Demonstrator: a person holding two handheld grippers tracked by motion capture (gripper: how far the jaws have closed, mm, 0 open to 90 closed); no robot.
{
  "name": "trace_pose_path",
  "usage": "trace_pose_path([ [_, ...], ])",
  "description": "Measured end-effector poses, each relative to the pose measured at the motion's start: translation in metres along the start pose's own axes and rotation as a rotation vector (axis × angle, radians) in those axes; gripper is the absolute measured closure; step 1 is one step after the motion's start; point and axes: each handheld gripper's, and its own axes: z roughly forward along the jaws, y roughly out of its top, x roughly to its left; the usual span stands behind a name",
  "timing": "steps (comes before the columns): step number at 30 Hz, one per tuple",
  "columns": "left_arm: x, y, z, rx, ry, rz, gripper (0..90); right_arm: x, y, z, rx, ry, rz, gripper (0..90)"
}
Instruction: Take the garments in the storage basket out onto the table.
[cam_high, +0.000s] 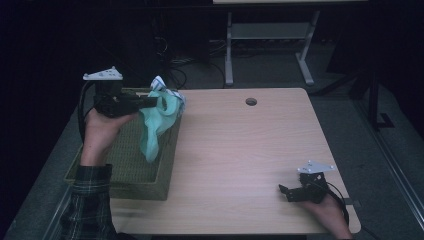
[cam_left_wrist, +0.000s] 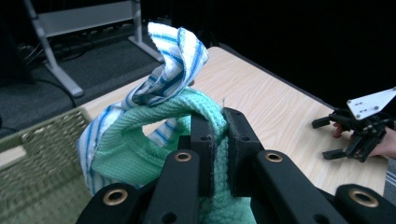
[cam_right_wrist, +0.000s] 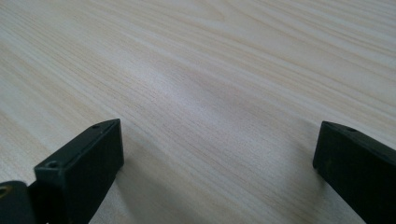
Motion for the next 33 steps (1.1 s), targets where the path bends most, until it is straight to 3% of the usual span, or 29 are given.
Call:
trace_pose_path([
  [17,-0.028,0.022,0.036,-0.021,-0.085,0.044,82.9,0.0,0.0,0.0,0.0,0.0,-0.001,1.2],
  [33,-0.056,0.024,0.085,0.015,-0.141,0.079,83.2,0.0,0.0,0.0,-0.001,0.001,0.002,1.2],
])
